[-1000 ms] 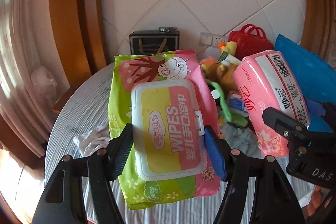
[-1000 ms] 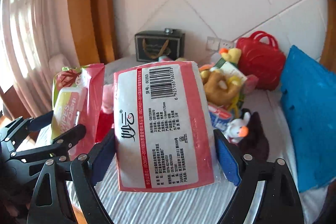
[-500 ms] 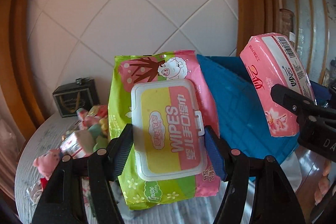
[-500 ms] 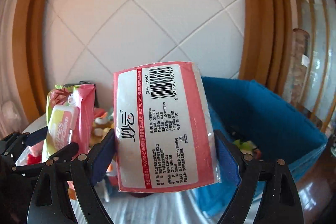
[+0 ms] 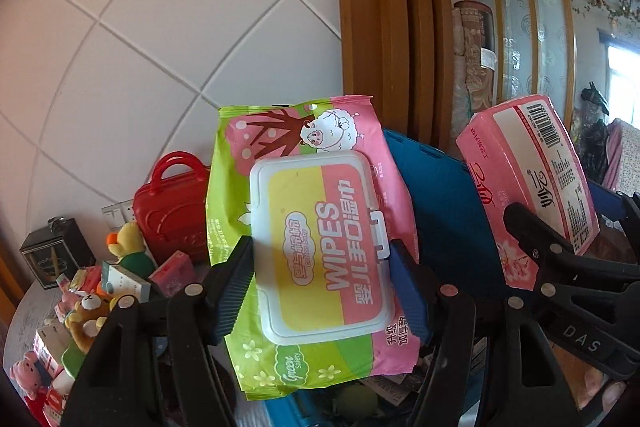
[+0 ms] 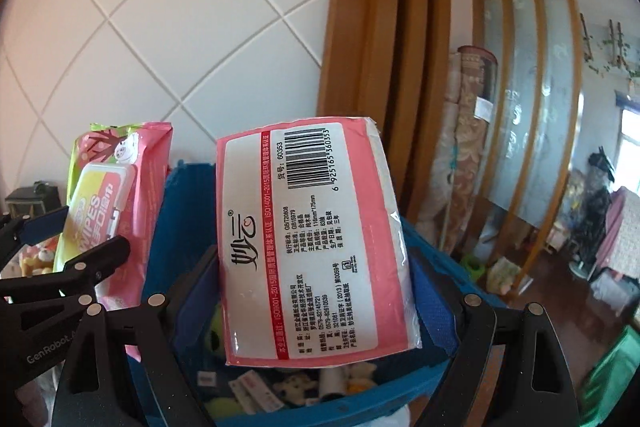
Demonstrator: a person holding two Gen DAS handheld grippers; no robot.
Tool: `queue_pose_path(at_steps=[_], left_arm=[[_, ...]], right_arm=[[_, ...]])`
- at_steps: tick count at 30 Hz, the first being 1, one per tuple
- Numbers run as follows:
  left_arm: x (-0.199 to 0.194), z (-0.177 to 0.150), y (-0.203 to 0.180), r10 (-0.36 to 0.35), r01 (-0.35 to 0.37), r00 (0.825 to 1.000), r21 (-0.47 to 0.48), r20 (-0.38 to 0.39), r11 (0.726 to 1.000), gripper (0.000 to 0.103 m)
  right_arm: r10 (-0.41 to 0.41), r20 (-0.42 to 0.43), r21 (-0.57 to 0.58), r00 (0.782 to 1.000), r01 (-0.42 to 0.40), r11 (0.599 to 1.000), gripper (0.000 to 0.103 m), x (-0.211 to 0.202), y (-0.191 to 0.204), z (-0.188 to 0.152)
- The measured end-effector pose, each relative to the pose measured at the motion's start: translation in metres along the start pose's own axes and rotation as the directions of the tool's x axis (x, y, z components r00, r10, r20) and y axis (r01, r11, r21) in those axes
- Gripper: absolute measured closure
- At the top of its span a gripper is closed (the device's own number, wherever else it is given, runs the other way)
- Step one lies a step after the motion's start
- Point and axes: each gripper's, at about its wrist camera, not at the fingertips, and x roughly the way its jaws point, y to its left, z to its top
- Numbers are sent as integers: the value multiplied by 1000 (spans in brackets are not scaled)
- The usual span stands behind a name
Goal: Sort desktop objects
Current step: 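Lift both held packs and carry them over the blue crate, then open both tools to drop the packs into the blue crate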
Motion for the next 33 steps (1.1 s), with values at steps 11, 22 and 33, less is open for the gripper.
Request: queue_pose_path(at_steps=[11,22,33], left_arm=[[49,5,-46,-10,13,993,31,-120,999,36],[55,6,-46,17,-14,990,20,-139,1000,23],[23,-4,-15,14,-15,995,-14,-103,1000,23]], right_arm=[[-54,-86,18,995,56,998,14,59,-58,-23],[-56,-100,11,993,57,998,9,79,-63,-26],[-65,-63,29,996,67,997,0,47,-59,-19]])
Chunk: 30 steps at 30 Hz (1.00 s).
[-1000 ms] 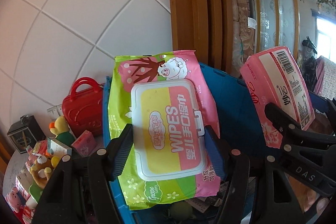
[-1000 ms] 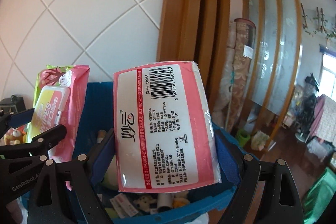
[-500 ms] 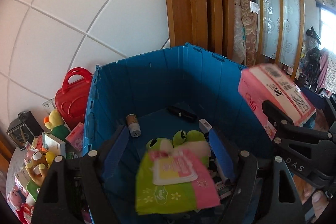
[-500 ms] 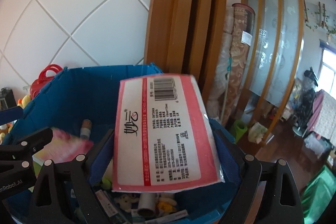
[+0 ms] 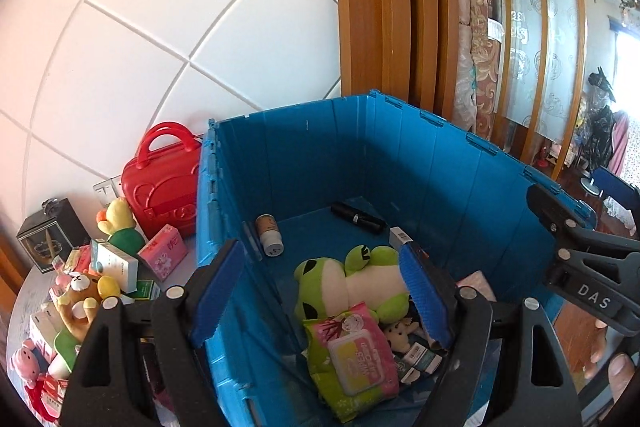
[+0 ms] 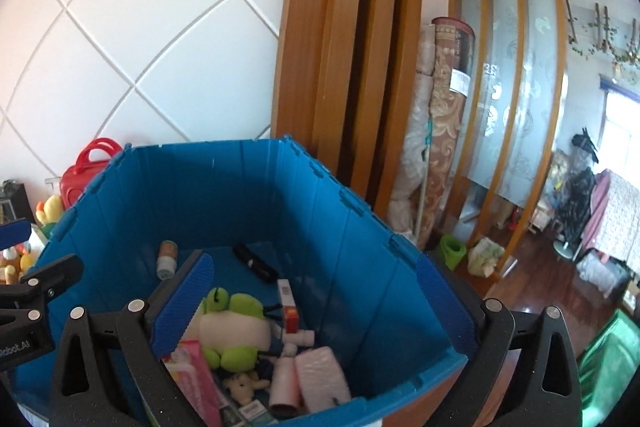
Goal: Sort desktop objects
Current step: 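Open both tools to drop the packs into the blue crate, then move both empty tools back over the heap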
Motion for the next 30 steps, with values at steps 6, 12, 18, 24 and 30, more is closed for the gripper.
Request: queue_pose_path(at_steps=[6,12,18,24,30], left_arm=[[-37,-14,32,27,-26,996,-22,81,999,23],[-69,-38,88,94,-85,988,-78,126,993,23],[-88,-74,157,219,-205,971,-138,92,969,23],[-94,-119,239,310,-309,950,-209,-28,928,23],[-89,-186,315,389,-428,901,-253,-192,868,23]], right_arm=[[44,32,-3,999,-44,999,0,-38,23,-3],[163,100,-16,982,-162,987,0,-72,68,-2],[319,136,-55,938,-315,948,0,-94,130,-6],[440,95,-176,893,-420,890,0,-106,218,-17],[520,-38,-204,853,-516,832,0,-93,283,-43]])
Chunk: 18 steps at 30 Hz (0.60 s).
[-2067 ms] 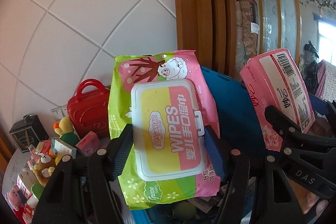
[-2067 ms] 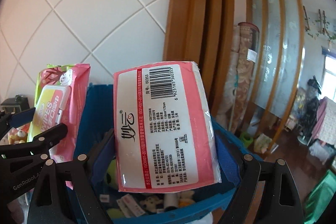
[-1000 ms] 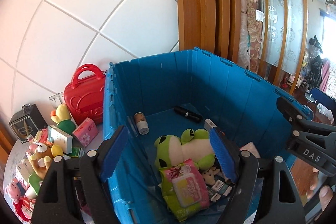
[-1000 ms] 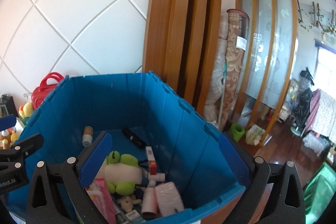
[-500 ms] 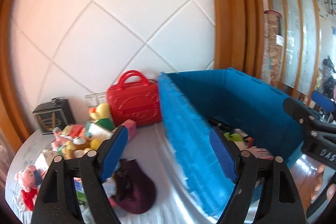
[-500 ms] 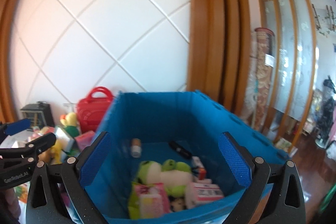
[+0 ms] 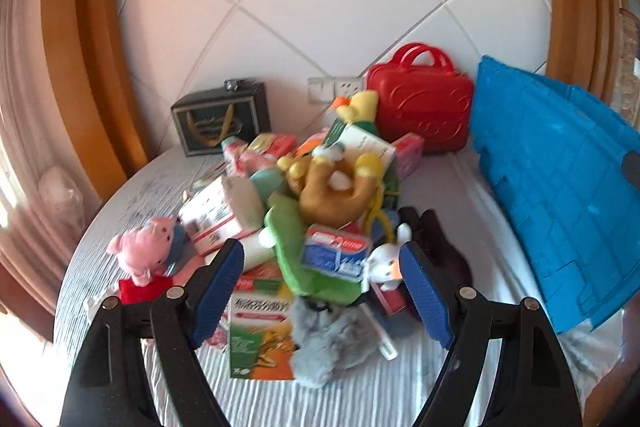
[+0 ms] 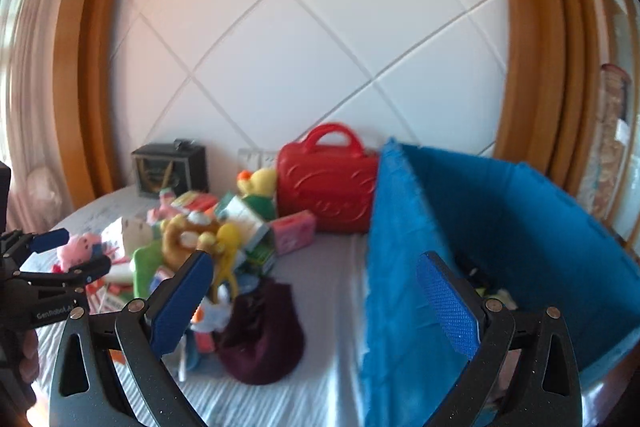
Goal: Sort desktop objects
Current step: 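Move both empty tools back over the heap, then grasp the small white-red carton with left tool while right tool grasps the red medicine box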
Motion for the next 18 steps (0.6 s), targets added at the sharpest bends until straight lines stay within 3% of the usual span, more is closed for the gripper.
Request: queue_pose_path(at_steps=[4,10,16,18], left_arm=[[32,-30,53,74,-80,992,-55,-104,995,23],[59,-76,132,168,-205,960,-155,-223,966,23],[82,-105,171,163,-224,947,-204,-278,953,24],[92,-109,177,145,-214,946,-220,-291,952,32]], right_arm=[[15,-101,-24,995,-18,1000,0,32,24,-19],[58,-230,-11,972,-62,998,0,74,50,-45],[198,-319,9,927,-206,979,0,113,106,-63],[231,-346,-19,909,-253,967,10,125,133,-67]])
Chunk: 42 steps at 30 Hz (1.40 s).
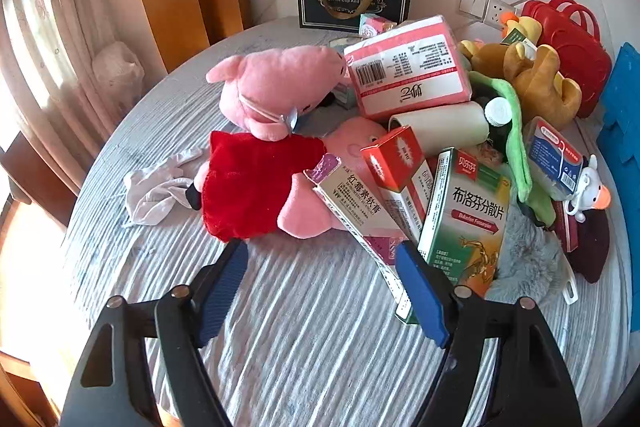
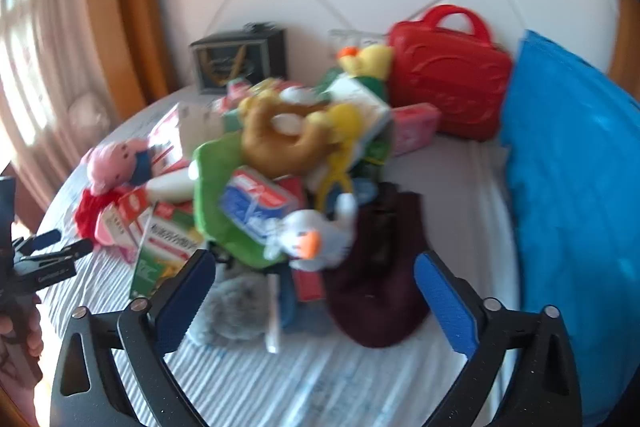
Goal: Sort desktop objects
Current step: 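Grasp the small white-red carton with left tool while right tool grasps the red medicine box, then lift both held boxes and carry them over the blue crate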
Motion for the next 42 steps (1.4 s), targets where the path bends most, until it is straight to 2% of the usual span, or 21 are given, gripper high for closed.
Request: queue_pose_path(at_steps=[1,2,3,8,13,15,16,17,20,27,31,32,33,34,39,42], left_arm=[[7,0,2,-14,14,1000,-10,-11,1000,34],[12,2,1,-28,28,999,-20,-20,999,35],[17,4,1,-43,43,999,-31,-22,999,35],[47,16,1,-74,72,996,-48,-39,996,35],[68,22,1,-117,116,992,-22,-45,993,35],[67,25,-3,-87,88,996,41,-25,995,55],[69,25,-2,-48,50,998,71,-28,996,74],[72,25,2,-47,50,998,87,-35,995,77],[70,23,18,-134,137,990,67,-47,988,78],[70,14,27,-179,184,981,63,-71,981,78],[73,21,26,-184,188,981,62,-65,980,78],[72,22,25,-183,187,981,63,-62,980,78],[72,22,24,-178,182,982,67,-61,981,78],[71,23,22,-172,176,983,71,-59,982,79],[56,29,17,-160,161,987,71,-27,984,79],[41,36,19,-155,155,988,49,7,987,80]], right_arm=[[29,-21,-25,999,-30,999,16,13,15,2],[51,-41,-43,998,-52,998,28,23,26,3],[67,-56,-52,996,-70,996,31,29,35,4],[135,-106,-117,985,-148,982,34,63,81,14],[194,-148,-208,970,-222,953,44,90,127,21],[211,-166,-223,963,-245,944,48,101,141,22],[222,-175,-229,959,-259,938,48,107,149,23],[230,-180,-231,957,-268,935,48,109,154,24],[257,-204,-241,945,-303,922,48,121,169,27],[232,-240,-303,942,-300,904,47,144,203,31],[206,-276,-310,939,-290,905,48,162,206,28],[206,-280,-308,938,-291,906,49,163,206,28],[206,-281,-306,937,-291,907,58,164,206,27],[220,-284,-294,933,-304,906,59,164,205,27],[248,-259,-263,934,-315,912,60,152,197,30],[281,-213,-226,936,-328,917,62,134,186,38]])
